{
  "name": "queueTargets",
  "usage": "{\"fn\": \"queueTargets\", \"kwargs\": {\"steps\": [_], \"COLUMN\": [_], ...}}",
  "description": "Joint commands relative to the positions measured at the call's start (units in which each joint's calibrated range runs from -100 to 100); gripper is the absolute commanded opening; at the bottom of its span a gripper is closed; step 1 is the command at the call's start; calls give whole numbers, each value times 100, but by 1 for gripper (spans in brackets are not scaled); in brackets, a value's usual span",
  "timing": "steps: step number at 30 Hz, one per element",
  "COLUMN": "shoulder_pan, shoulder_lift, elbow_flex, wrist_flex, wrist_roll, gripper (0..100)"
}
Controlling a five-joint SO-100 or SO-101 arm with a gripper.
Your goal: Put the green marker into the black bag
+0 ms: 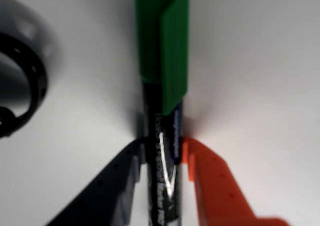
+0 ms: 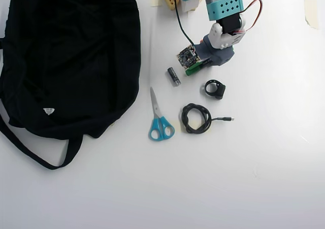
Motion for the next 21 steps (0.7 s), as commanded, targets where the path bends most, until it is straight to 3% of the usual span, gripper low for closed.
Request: {"fn": "queueTargets", "kwargs": {"steps": [1, 6, 13, 21], "shoulder_pan": [-5, -50, -50, 220], "shoulder_lift": [-129, -129, -129, -137], "elbow_flex": [-172, -630, -2086, -2571], "wrist_flex": [30, 555, 2657, 3079], "wrist_roll": [-2306, -2143, -1724, -738], "gripper": [2, 2, 2, 2]}}
